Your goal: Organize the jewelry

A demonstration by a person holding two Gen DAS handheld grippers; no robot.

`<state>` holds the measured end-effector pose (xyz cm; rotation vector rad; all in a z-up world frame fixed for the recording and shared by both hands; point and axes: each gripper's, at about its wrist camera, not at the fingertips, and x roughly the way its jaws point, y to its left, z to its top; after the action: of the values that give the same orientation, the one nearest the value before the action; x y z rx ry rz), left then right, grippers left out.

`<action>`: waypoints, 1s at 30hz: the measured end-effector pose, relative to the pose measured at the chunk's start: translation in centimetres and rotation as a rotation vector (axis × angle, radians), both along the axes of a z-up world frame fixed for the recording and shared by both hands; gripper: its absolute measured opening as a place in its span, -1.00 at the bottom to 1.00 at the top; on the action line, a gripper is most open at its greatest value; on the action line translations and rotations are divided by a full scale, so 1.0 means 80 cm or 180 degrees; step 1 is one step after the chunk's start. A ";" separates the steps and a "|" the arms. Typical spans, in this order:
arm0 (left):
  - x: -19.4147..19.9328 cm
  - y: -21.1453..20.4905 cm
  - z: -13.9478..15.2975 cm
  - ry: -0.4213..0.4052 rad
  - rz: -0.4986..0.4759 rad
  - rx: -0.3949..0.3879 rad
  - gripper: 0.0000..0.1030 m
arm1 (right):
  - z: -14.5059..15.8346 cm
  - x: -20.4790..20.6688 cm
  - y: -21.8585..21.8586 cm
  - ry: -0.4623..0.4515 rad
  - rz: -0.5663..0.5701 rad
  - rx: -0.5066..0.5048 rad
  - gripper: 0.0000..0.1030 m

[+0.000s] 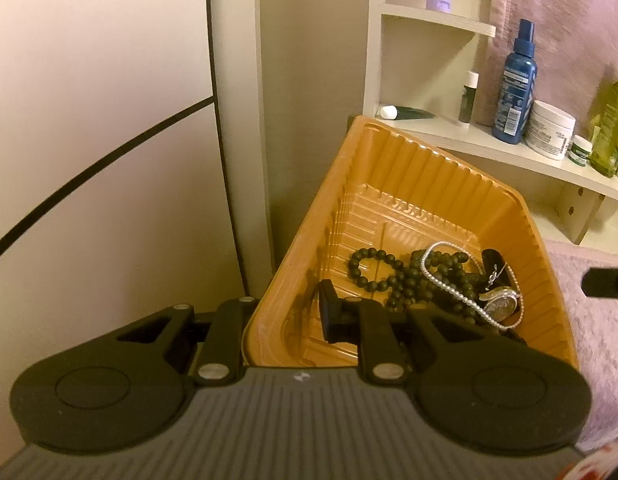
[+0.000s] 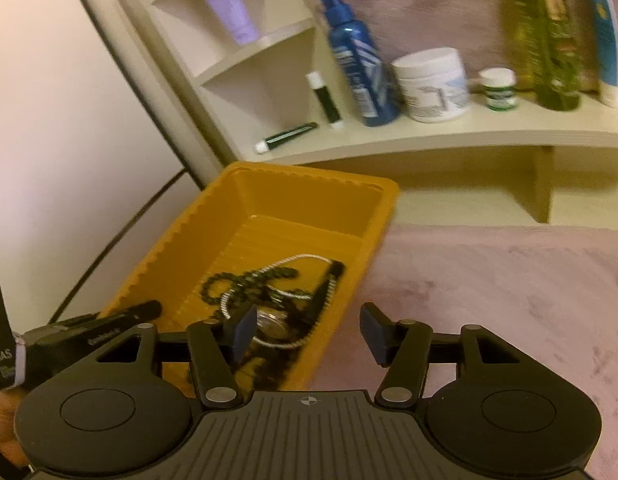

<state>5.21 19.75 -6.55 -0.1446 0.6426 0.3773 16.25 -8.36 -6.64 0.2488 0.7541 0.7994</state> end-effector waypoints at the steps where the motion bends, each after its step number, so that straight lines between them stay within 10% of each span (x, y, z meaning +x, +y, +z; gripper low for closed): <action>1: 0.001 0.001 -0.001 0.0002 0.0007 -0.0019 -0.65 | -0.002 -0.001 -0.003 0.0015 -0.0028 -0.0012 0.13; 16: 0.015 0.012 -0.027 0.0085 0.0061 -0.0215 -0.49 | -0.010 -0.018 -0.020 0.0094 -0.0269 -0.0081 0.16; 24: 0.013 0.013 -0.028 0.0140 0.0159 -0.0174 0.29 | -0.006 -0.035 -0.027 -0.0002 -0.0469 -0.0185 0.22; 30: -0.010 0.017 -0.011 0.0092 0.0246 -0.0237 0.31 | -0.003 -0.052 -0.036 -0.0062 -0.0533 -0.0313 0.24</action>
<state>4.41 21.10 -7.40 -0.2358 0.6813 0.4308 12.08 -11.22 -6.87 0.2125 0.7418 0.6038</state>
